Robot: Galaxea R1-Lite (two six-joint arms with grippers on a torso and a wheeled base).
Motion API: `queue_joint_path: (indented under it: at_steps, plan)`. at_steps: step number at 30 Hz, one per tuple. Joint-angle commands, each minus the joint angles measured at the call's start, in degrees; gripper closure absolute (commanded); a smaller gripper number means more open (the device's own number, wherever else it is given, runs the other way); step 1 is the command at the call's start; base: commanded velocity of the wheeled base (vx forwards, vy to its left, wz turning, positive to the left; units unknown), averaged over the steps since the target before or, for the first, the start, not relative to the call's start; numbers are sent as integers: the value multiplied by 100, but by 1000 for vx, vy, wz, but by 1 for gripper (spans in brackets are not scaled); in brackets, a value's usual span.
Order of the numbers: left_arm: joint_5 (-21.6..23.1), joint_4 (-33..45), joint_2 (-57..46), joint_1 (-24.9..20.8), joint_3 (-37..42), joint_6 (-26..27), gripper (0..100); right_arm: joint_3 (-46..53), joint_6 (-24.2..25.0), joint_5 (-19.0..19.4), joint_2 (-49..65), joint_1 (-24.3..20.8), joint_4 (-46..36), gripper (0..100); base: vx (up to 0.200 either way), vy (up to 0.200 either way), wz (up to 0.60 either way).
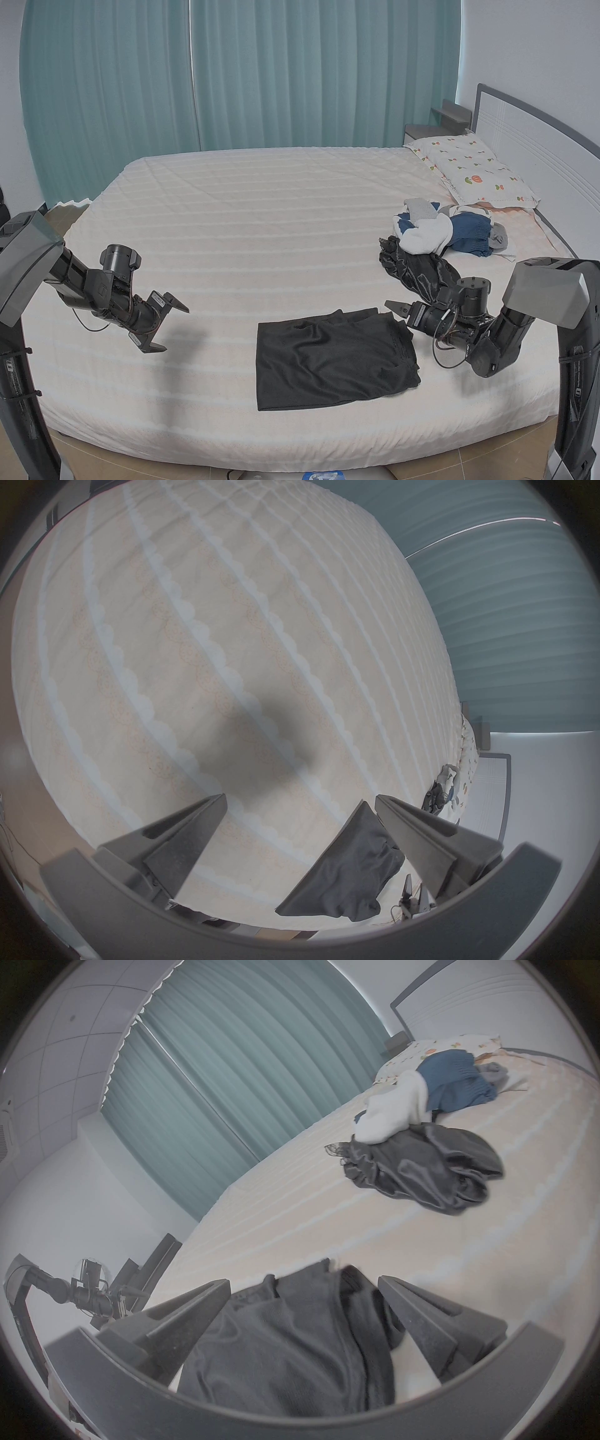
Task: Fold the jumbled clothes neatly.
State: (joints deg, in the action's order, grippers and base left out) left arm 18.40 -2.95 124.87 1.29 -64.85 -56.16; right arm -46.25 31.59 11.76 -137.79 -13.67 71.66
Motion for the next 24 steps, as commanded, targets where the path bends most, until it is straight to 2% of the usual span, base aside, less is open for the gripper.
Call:
queue_joint_path:
  at_steps: [1, 5, 7, 11, 12, 17, 24]
  plan:
    - [-11, -4, 20, -33, -1, 0, 0, -1158, 172, 142, -591, -119, -574, 0, 0, 0, 0]
    - [-91, -4, 38, -50, -1, 0, 0, -1264, 735, 212, -574, -145, -609, 0, 0, 0, 0]
    - [-152, -4, 46, -76, -1, 0, 0, -1193, 867, 344, -582, -128, -600, 0, 0, 0, 0]
    - [-187, -4, 46, -85, -1, 0, 0, -1149, 990, 370, -565, -40, -618, 0, 0, 0, 0]
    - [-187, -4, 46, -85, -10, -9, 0, -1149, 1148, 441, -512, 57, -653, 0, 0, 0, 0]
    - [-205, -4, 46, -103, -36, -26, 0, -1149, 1174, 801, -530, 83, -785, 0, 0, 0, 0]
    - [-354, -144, 82, -235, -62, -149, 0, -1202, 1166, 959, -609, 48, -794, 0, 0, 0, 0]
